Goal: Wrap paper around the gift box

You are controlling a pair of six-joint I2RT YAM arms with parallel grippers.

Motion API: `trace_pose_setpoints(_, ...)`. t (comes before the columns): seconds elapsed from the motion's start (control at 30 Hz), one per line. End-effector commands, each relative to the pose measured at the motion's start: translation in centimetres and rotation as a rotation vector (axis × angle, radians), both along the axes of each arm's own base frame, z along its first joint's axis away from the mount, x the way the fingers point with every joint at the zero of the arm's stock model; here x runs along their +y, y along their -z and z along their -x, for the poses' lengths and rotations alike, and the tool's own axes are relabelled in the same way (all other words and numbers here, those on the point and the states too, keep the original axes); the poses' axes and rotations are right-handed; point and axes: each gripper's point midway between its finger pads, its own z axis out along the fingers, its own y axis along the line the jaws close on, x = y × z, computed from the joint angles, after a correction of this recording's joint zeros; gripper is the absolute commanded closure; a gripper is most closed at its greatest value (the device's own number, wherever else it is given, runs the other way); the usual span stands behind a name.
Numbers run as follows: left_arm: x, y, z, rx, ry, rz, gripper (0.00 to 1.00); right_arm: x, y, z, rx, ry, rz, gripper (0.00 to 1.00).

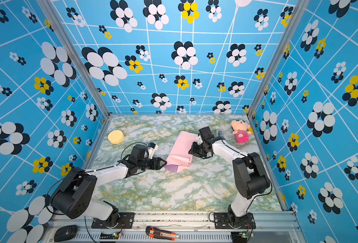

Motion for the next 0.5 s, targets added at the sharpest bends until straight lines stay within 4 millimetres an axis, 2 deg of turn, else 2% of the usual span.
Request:
trace_pose_setpoints(0.0,-1.0,-1.5,-0.9,-0.116,0.039,0.046,0.35,-1.5,1.8,1.3,0.053,0.029,0.07,0.69)
trace_pose_setpoints(0.1,-2.3,-1.5,-0.8,-0.139,0.074,0.047,0.36,-1.4,1.9,1.4,0.054,0.027,0.067,0.69)
trace_pose_setpoints(0.27,-3.3,0.0,-1.1,-0.113,0.106,-0.025,0.36,-1.4,2.0,1.5,0.055,0.03,0.061,0.69)
trace_pose_setpoints(0.47,-5.2,0.0,-0.7,-0.118,0.182,-0.056,0.38,-1.5,2.0,1.6,0.054,0.03,0.062,0.7)
